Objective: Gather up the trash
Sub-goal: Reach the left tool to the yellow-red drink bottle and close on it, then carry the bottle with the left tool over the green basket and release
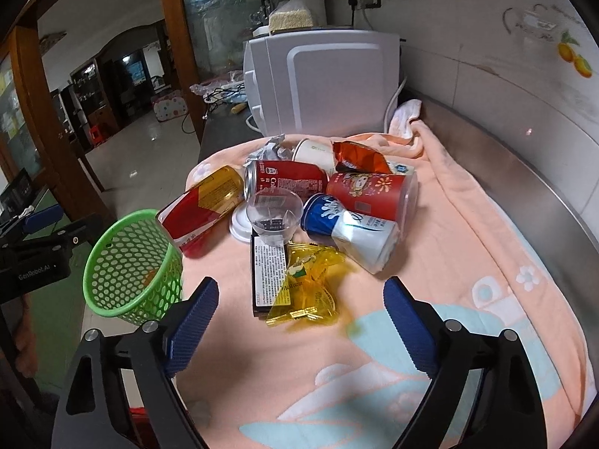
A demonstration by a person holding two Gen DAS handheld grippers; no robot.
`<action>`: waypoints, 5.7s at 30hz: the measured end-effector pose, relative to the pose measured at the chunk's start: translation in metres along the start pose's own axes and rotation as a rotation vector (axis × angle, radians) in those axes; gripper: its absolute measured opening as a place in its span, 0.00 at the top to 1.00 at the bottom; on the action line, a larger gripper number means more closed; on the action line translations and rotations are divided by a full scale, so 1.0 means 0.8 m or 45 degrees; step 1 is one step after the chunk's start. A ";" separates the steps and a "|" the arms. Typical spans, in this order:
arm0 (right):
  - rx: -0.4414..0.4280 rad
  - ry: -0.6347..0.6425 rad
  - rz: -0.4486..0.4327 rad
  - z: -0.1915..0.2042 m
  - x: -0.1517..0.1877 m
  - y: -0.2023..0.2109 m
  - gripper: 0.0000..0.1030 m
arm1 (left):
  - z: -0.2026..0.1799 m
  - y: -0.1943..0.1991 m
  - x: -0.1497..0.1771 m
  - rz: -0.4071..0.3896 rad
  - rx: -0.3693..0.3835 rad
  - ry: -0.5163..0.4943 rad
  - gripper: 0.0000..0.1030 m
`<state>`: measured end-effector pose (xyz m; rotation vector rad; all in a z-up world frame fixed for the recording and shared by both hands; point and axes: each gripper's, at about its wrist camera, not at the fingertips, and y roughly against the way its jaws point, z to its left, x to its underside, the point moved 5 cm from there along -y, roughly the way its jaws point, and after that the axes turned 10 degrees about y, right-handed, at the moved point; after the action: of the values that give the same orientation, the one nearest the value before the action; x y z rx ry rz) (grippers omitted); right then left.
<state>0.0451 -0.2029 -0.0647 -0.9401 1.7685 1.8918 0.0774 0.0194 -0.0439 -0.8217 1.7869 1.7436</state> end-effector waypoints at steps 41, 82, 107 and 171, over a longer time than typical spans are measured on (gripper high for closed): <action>-0.205 -0.035 0.174 0.016 -0.057 -0.162 0.30 | -0.025 -0.131 -0.055 0.200 0.202 -0.173 0.16; -0.211 -0.029 0.156 0.021 -0.059 -0.157 0.42 | -0.065 -0.237 -0.044 0.499 0.321 -0.250 0.34; -0.231 0.004 0.135 0.037 -0.059 -0.140 0.42 | -0.050 -0.226 -0.035 0.489 0.345 -0.148 0.32; -0.481 0.265 0.126 0.194 -0.049 -0.135 0.19 | 0.229 -0.204 0.060 0.521 0.008 0.402 0.31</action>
<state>0.1132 -0.0303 -0.1182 -1.2403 1.6211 2.3177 0.1524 0.1999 -0.2004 -0.8053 2.3007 1.9383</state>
